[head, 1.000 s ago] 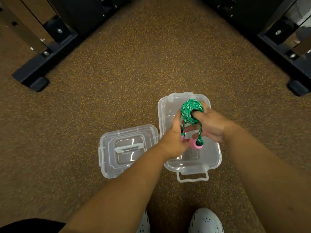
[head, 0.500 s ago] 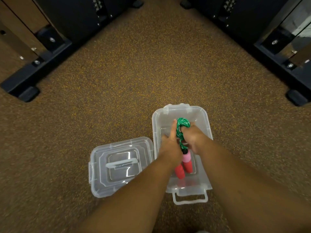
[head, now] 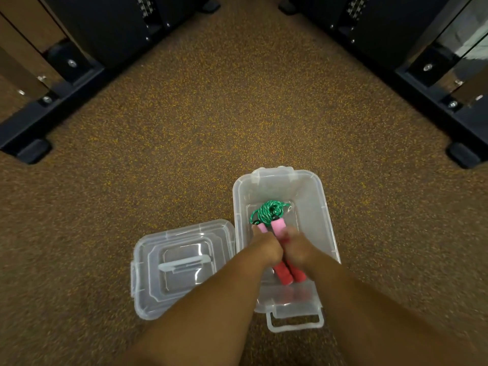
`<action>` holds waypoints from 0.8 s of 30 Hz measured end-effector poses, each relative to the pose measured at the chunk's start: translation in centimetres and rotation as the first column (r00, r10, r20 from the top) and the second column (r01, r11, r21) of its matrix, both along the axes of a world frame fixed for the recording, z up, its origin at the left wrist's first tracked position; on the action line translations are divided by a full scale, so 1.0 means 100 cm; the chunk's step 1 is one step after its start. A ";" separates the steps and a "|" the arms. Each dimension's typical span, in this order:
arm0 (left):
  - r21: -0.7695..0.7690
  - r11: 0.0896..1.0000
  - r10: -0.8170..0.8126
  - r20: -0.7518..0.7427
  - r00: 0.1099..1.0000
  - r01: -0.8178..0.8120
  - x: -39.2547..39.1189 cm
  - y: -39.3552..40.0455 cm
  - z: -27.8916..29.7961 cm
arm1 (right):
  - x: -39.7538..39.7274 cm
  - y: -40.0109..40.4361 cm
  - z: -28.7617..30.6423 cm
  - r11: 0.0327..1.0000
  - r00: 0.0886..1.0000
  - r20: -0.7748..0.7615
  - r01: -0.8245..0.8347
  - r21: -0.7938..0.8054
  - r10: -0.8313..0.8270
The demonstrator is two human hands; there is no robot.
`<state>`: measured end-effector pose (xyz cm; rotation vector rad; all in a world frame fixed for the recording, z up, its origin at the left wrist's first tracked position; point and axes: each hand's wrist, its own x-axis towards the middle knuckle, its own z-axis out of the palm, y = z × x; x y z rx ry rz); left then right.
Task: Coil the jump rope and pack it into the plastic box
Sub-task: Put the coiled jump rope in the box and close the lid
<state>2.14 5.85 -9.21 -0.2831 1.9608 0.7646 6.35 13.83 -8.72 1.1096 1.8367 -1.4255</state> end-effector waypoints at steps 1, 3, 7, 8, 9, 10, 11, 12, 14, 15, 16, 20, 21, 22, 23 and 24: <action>-0.005 0.999 0.035 0.038 0.999 -0.035 0.002 -0.001 -0.001 | 0.004 -0.002 -0.008 0.999 0.998 0.036 -0.053 -0.007 0.054; 0.007 0.995 0.103 0.079 0.992 -0.104 0.004 0.001 -0.001 | 0.008 -0.003 -0.018 0.980 0.981 0.069 -0.185 0.069 0.180; -0.012 0.990 0.142 0.091 0.986 -0.141 0.006 0.001 0.004 | 0.009 -0.002 -0.017 0.974 0.983 0.082 -0.172 0.144 0.162; -0.018 0.991 0.130 0.087 0.988 -0.129 0.007 0.001 0.005 | 0.010 -0.001 -0.017 0.976 0.989 0.069 -0.142 0.164 0.132; -0.024 0.996 0.082 0.070 0.994 -0.081 0.007 0.001 0.008 | 0.011 -0.001 -0.017 0.984 0.993 0.059 -0.106 0.142 0.098; -0.048 0.999 -0.024 0.038 0.999 0.026 0.007 0.002 0.011 | 0.012 0.000 -0.018 0.989 0.995 0.053 -0.092 0.119 0.086; -0.075 0.985 -0.158 0.002 0.987 0.158 0.007 0.002 0.014 | 0.014 0.002 -0.022 0.991 0.995 0.052 -0.089 0.099 0.084; -0.092 0.959 -0.273 -0.056 0.960 0.267 0.007 0.002 0.017 | 0.015 0.004 -0.024 0.993 0.995 0.058 -0.083 0.087 0.078; -0.066 0.944 -0.327 -0.299 0.896 0.323 0.008 -0.002 0.027 | 0.015 0.006 -0.022 0.994 0.994 0.055 -0.093 0.052 0.090; -0.003 0.962 -0.245 -0.459 0.854 0.274 0.009 -0.006 0.034 | 0.015 0.006 -0.021 0.987 0.988 0.041 -0.150 0.061 0.147; 0.078 0.977 -0.108 -0.613 0.782 0.196 0.007 -0.013 0.042 | 0.016 0.007 -0.018 0.969 0.974 0.032 -0.227 0.102 0.225; 0.219 0.966 0.257 -0.887 0.384 -0.140 -0.013 -0.057 0.046 | 0.022 0.005 0.001 0.910 0.945 0.024 -0.320 0.264 0.325; 0.170 0.958 0.255 -0.872 0.417 -0.230 -0.019 -0.072 0.041 | 0.025 0.005 0.005 0.903 0.941 0.006 -0.326 0.278 0.338; 0.078 0.959 0.211 -0.841 0.499 -0.274 -0.023 -0.087 0.031 | 0.027 0.003 0.011 0.899 0.936 -0.012 -0.334 0.284 0.352; -0.041 0.968 0.122 -0.785 0.607 -0.248 -0.026 -0.102 0.019 | 0.029 0.002 0.015 0.894 0.930 -0.027 -0.343 0.287 0.366; -0.193 0.970 -0.030 -0.695 0.718 -0.146 -0.027 -0.115 0.009 | 0.032 0.002 0.017 0.885 0.921 -0.044 -0.357 0.299 0.386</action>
